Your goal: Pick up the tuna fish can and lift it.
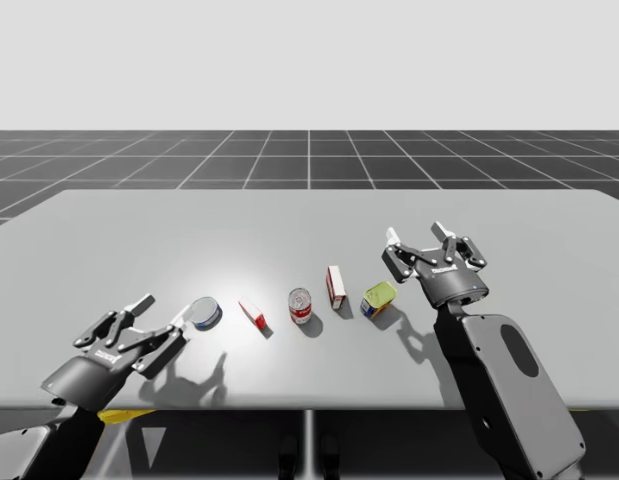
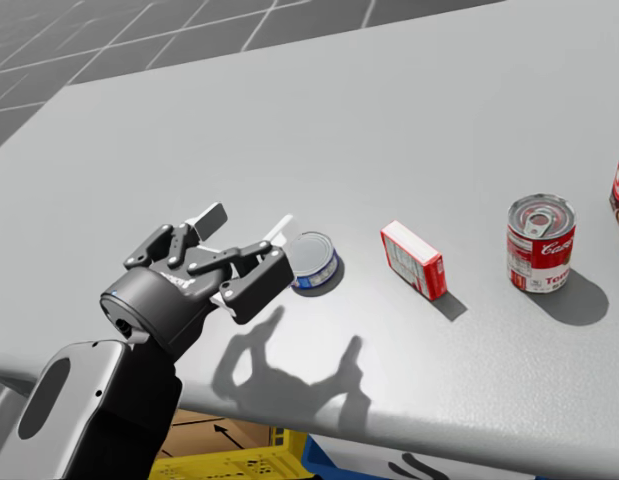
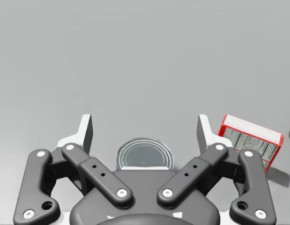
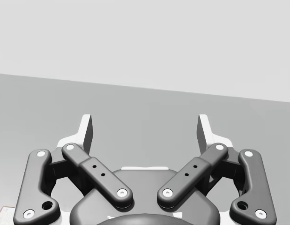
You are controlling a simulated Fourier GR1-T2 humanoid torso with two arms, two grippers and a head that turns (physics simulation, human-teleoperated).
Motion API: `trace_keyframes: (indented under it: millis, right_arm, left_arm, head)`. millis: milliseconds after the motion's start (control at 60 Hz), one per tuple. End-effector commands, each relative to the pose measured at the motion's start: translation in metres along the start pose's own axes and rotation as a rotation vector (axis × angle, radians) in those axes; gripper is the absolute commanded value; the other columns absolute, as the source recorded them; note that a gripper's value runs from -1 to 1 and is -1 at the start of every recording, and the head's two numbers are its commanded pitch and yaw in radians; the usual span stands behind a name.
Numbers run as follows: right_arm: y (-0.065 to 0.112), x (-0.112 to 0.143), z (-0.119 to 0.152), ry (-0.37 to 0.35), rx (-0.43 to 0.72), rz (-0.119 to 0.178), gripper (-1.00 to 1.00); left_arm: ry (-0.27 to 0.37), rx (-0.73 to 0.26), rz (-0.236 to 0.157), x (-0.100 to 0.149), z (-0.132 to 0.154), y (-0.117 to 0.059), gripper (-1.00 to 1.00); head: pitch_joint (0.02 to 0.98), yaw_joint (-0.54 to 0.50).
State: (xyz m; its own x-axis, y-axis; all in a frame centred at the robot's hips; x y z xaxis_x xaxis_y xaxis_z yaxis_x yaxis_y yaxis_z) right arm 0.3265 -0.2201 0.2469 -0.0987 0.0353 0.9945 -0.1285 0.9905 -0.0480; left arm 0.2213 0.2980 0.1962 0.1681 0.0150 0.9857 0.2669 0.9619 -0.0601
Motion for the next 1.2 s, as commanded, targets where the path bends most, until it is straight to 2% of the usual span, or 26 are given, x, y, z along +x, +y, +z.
trace_keyframes:
  millis: [17,217,267,417,467,517,567,650,950,967,983,1000,1017,1033,1200]
  right_arm:
    - [0.0,0.0,-0.001,-0.001,0.0,-0.008,-1.0]
    - [0.0,0.0,-0.001,-0.001,0.001,-0.012,-1.0]
    - [0.0,0.0,-0.001,0.0,0.001,-0.01,-1.0]
    - [0.0,-0.001,-0.001,0.0,-0.001,-0.009,-1.0]
    - [0.0,0.0,-0.001,0.0,-0.001,-0.011,-1.0]
    - [-0.001,0.0,-0.001,-0.001,-0.002,-0.011,-1.0]
    - [-0.001,-0.001,-0.001,-0.001,-0.003,-0.01,-1.0]
    - [-0.001,-0.001,-0.001,-0.002,-0.003,-0.009,-1.0]
    - [-0.001,-0.001,-0.001,-0.002,-0.004,-0.009,-1.0]
    - [-0.001,0.0,-0.001,-0.003,-0.005,-0.01,-1.0]
    - [-0.001,0.0,-0.001,-0.003,-0.005,-0.01,-1.0]
    - [-0.001,0.0,-0.001,-0.003,-0.005,-0.01,-1.0]
    - [-0.001,0.0,-0.001,-0.003,-0.005,-0.01,-1.0]
    - [-0.002,0.0,-0.001,-0.003,-0.006,-0.009,-1.0]
    - [-0.001,-0.001,-0.001,-0.001,-0.007,-0.005,-1.0]
  left_arm:
    - [0.068,-0.003,0.017,-0.031,0.0,0.005,-1.0]
    - [0.114,-0.005,0.015,-0.048,-0.013,0.005,-1.0]
    - [0.122,0.001,-0.001,-0.05,-0.017,0.004,-1.0]
    - [0.139,0.006,-0.014,-0.055,-0.028,0.003,-1.0]
    - [0.142,0.008,-0.035,-0.056,-0.033,0.002,-1.0]
    - [0.145,0.004,-0.031,-0.057,-0.035,0.001,-1.0]
    - [0.149,0.014,-0.046,-0.059,-0.04,0.001,-1.0]
    - [0.165,0.016,-0.05,-0.061,-0.047,0.001,-1.0]
    - [0.184,0.024,-0.09,-0.064,-0.055,-0.001,-1.0]
    - [0.183,0.027,-0.089,-0.064,-0.055,-0.001,-0.68]
    - [0.181,0.031,-0.09,-0.064,-0.055,-0.001,-0.46]
    - [0.179,0.032,-0.089,-0.065,-0.055,-0.001,0.08]
    - [0.181,0.03,-0.088,-0.065,-0.055,-0.001,0.48]
    - [0.182,0.03,-0.089,-0.065,-0.055,-0.001,0.96]
    - [0.18,0.023,-0.101,-0.066,-0.054,-0.002,1.0]
  head:
    - [0.857,0.42]
    - [0.854,0.42]
    - [0.855,0.42]
    - [0.857,0.41]
    - [0.857,0.41]
    - [0.856,0.41]
    - [0.857,0.4]
    - [0.856,0.4]
    - [0.851,0.4]
    - [0.85,0.4]
    - [0.849,0.4]
    - [0.848,0.4]
    - [0.848,0.4]
    - [0.845,0.4]
    - [0.799,0.4]
